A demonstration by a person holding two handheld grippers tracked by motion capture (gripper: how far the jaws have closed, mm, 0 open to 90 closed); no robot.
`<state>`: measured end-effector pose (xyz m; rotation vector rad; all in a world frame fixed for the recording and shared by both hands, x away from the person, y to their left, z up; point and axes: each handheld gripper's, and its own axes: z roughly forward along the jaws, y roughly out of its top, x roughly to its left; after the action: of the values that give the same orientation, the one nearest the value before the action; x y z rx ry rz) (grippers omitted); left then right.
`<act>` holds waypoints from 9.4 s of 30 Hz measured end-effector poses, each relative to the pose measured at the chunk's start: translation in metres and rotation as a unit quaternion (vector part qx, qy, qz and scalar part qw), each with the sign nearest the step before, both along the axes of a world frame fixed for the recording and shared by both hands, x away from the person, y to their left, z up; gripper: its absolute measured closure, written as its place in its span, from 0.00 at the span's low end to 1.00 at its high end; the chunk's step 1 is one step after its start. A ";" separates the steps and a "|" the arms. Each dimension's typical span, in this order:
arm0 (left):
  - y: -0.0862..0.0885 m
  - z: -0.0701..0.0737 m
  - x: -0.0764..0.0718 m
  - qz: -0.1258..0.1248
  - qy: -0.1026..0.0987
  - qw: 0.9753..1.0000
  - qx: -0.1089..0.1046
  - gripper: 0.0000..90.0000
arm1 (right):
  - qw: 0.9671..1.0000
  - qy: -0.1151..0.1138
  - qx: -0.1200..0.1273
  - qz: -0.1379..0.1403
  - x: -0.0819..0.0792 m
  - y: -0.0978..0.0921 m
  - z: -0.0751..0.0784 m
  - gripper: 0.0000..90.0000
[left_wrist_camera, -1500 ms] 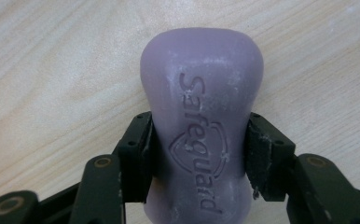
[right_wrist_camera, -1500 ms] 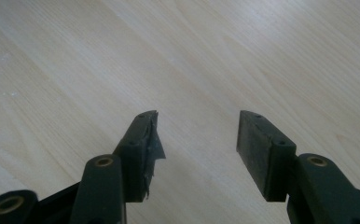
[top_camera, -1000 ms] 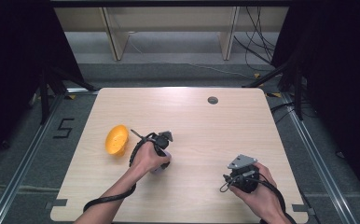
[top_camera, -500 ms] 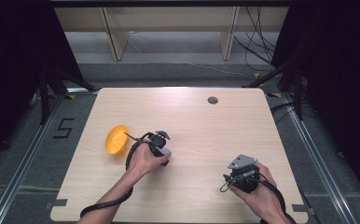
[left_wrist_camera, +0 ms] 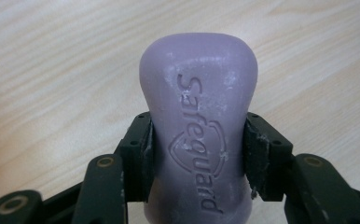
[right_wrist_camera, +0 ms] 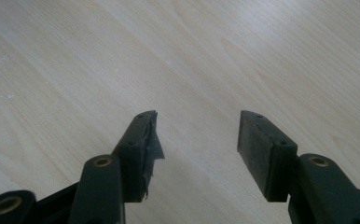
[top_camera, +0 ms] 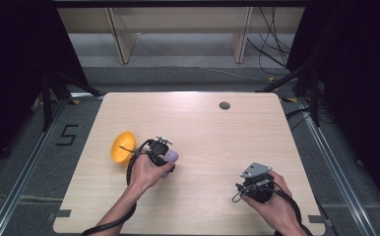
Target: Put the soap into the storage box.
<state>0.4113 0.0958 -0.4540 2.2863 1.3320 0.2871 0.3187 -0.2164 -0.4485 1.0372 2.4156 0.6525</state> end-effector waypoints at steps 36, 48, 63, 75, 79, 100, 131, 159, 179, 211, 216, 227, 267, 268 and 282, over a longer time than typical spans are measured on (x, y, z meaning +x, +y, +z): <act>0.022 0.001 -0.024 0.066 -0.125 0.989 -0.049 0.54 | 1.000 -0.009 -0.002 0.004 0.000 -0.001 0.000 0.53; 0.028 0.003 -0.026 0.081 -0.142 0.985 -0.047 0.55 | 1.000 -0.009 -0.001 0.004 0.000 -0.001 0.000 0.52; 0.039 0.015 -0.026 0.083 -0.141 0.985 -0.057 0.55 | 1.000 -0.010 0.002 0.001 0.000 0.000 0.001 0.52; 0.048 0.027 -0.023 0.090 -0.130 0.985 -0.065 0.55 | 1.000 -0.012 0.005 0.000 0.000 -0.001 0.001 0.52; 0.051 0.028 -0.023 0.090 -0.131 0.985 -0.063 0.55 | 1.000 -0.012 0.005 0.001 0.000 -0.001 0.001 0.52; 0.067 0.036 -0.017 0.102 -0.119 0.986 -0.053 0.55 | 1.000 -0.010 0.005 -0.003 0.000 0.000 0.001 0.52; 0.085 0.040 -0.015 0.117 -0.121 0.984 -0.052 0.55 | 1.000 -0.004 0.007 -0.001 0.000 -0.001 0.001 0.52; 0.100 0.041 -0.010 0.132 -0.119 0.983 -0.039 0.55 | 1.000 -0.002 0.009 -0.004 0.000 -0.001 0.001 0.52; 0.113 0.042 0.001 0.157 -0.108 0.982 -0.021 0.55 | 1.000 -0.004 0.009 -0.005 0.000 0.000 0.001 0.52; 0.132 0.029 0.025 0.165 -0.082 0.983 0.004 0.55 | 1.000 -0.005 0.008 -0.003 0.000 -0.001 0.001 0.52; 0.133 0.027 0.027 0.163 -0.075 0.984 0.008 0.54 | 1.000 -0.004 0.008 -0.003 0.000 -0.001 0.002 0.52; 0.134 0.022 0.032 0.168 -0.064 0.984 0.004 0.54 | 1.000 -0.005 0.007 -0.003 0.000 -0.001 0.001 0.52; 0.133 -0.001 0.048 0.190 -0.023 0.981 -0.001 0.54 | 1.000 -0.008 0.005 -0.001 0.000 -0.001 0.000 0.52; 0.133 -0.002 0.048 0.183 -0.025 0.983 0.003 0.54 | 1.000 -0.008 0.005 -0.001 0.000 -0.001 0.000 0.52; 0.135 -0.005 0.051 0.192 -0.011 0.981 0.004 0.53 | 1.000 -0.009 0.005 -0.001 0.000 -0.001 0.000 0.52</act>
<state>0.4624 0.2304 -0.4593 2.0123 1.7586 0.4417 0.3187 -0.2172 -0.4484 1.0336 2.3984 0.6711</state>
